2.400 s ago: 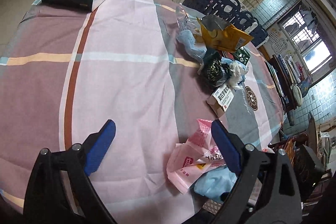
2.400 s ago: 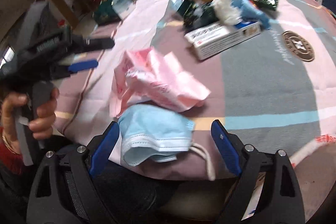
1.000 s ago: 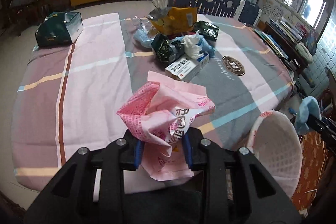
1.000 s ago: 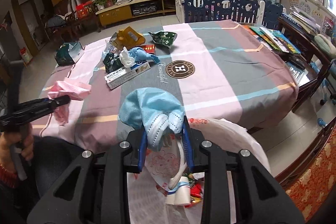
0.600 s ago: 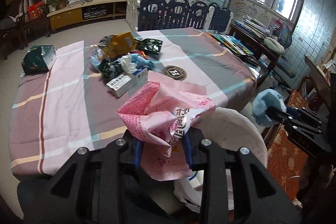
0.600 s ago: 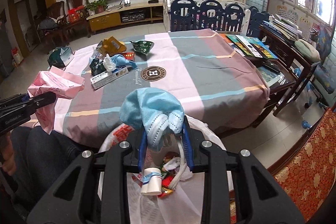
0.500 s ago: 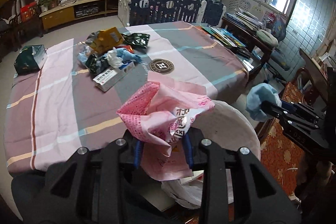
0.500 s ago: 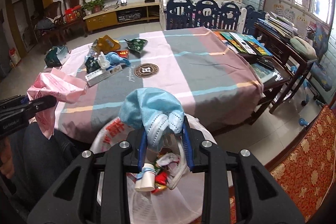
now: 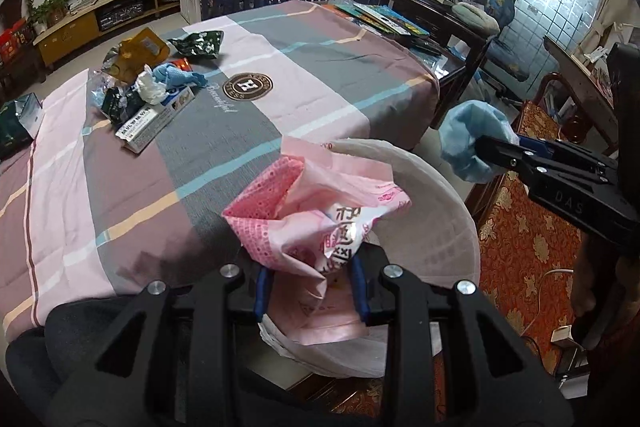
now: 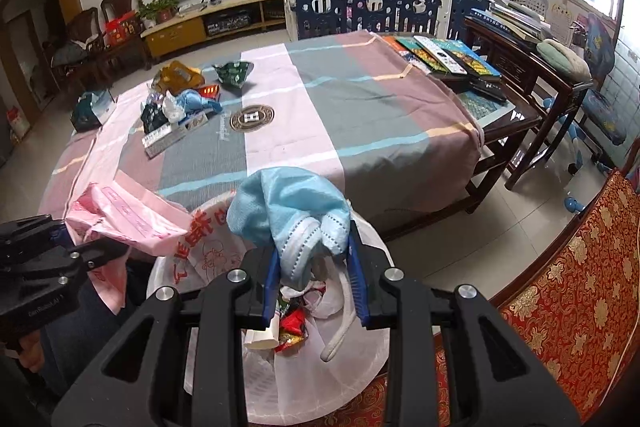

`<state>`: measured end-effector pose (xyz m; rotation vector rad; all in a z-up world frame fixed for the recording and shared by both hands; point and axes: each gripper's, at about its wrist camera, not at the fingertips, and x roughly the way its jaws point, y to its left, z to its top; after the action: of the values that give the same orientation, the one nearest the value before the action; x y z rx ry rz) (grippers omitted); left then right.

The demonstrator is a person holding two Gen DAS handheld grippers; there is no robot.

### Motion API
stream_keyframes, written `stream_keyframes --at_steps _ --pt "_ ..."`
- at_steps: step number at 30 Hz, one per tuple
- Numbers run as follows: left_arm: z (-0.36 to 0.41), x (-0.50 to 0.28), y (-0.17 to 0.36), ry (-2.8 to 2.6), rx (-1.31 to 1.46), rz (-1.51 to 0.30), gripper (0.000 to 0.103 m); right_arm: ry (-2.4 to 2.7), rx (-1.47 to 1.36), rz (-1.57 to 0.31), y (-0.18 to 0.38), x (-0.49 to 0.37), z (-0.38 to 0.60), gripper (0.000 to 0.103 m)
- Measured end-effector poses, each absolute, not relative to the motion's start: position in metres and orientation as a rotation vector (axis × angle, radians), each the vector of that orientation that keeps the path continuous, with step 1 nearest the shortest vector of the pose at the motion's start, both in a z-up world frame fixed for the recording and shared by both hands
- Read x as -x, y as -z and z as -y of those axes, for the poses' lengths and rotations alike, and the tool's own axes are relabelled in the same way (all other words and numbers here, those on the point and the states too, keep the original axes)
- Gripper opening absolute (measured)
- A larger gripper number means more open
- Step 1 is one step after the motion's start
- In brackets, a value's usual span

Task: Collect trash
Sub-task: 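Open the left tool to drop the pink bag while the right tool drops the mask into the bin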

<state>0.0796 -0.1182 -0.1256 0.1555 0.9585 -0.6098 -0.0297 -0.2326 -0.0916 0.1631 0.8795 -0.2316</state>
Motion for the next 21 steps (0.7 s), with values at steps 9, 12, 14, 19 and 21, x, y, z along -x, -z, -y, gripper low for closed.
stream_keyframes --at_steps 9,12,14,19,21 --pt "0.147 -0.088 0.174 0.763 -0.142 -1.1 0.04 0.269 -0.171 -0.937 0.104 0.03 0.235 0.031" --pt "0.158 -0.08 0.183 0.797 -0.206 -1.111 0.072 0.27 -0.169 -0.943 0.106 0.028 0.234 0.031" --pt "0.158 -0.076 0.182 0.783 -0.241 -1.088 0.082 0.267 -0.166 -0.951 0.109 0.028 0.232 0.031" --pt "0.125 -0.083 0.16 0.682 -0.19 -1.012 0.088 0.26 -0.178 -0.991 0.122 0.023 0.225 0.031" --pt "0.106 -0.09 0.151 0.624 -0.124 -0.976 0.089 0.248 -0.173 -1.008 0.127 0.021 0.219 0.032"
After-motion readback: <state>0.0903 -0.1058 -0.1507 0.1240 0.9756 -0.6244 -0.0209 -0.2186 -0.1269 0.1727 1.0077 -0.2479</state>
